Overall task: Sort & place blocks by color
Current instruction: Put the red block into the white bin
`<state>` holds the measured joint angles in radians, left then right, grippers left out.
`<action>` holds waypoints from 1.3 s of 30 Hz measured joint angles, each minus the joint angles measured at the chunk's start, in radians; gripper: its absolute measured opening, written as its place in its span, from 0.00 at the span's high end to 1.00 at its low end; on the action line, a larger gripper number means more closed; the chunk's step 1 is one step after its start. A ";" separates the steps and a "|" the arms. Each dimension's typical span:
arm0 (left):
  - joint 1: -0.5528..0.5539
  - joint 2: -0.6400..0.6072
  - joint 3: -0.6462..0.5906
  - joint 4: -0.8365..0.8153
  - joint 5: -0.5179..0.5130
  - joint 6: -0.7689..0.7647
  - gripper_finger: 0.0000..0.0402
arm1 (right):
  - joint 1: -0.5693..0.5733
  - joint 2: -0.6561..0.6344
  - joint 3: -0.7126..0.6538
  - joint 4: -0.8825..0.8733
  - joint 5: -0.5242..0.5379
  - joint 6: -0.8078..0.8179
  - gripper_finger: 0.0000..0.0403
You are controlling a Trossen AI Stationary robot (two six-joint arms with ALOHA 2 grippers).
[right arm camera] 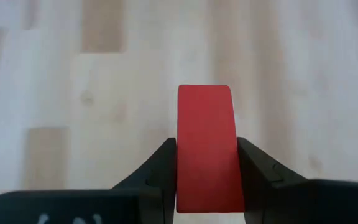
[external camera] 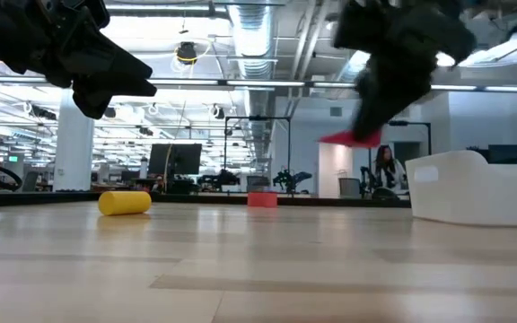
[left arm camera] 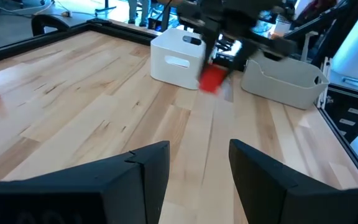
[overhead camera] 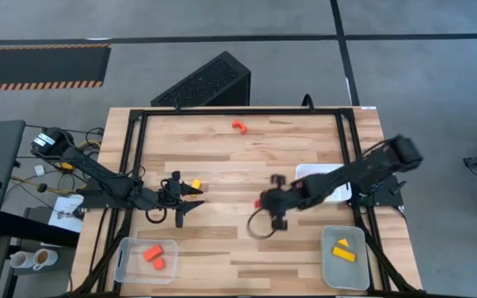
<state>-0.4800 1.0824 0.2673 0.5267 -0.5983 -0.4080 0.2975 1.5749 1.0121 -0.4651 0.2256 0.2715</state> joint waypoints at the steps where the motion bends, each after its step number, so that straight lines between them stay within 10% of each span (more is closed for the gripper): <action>1: 0.000 0.000 0.000 0.000 0.000 0.000 0.62 | -0.007 -0.052 -0.054 0.006 0.025 0.031 0.69; 14: 0.000 0.000 0.000 0.002 -0.014 0.002 0.62 | -0.018 -0.552 -0.408 -0.131 0.234 0.416 0.66; 25: 0.000 0.000 0.000 0.002 -0.010 0.002 0.62 | -0.044 -0.607 -0.409 -0.689 0.269 0.944 0.63; 39: 0.000 0.000 0.000 0.002 -0.010 -0.007 0.62 | -0.045 -0.576 -0.409 -0.681 0.171 0.962 0.59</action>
<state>-0.4799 1.0824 0.2676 0.5289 -0.6083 -0.4150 0.2527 0.9984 0.6033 -1.1460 0.3962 1.2335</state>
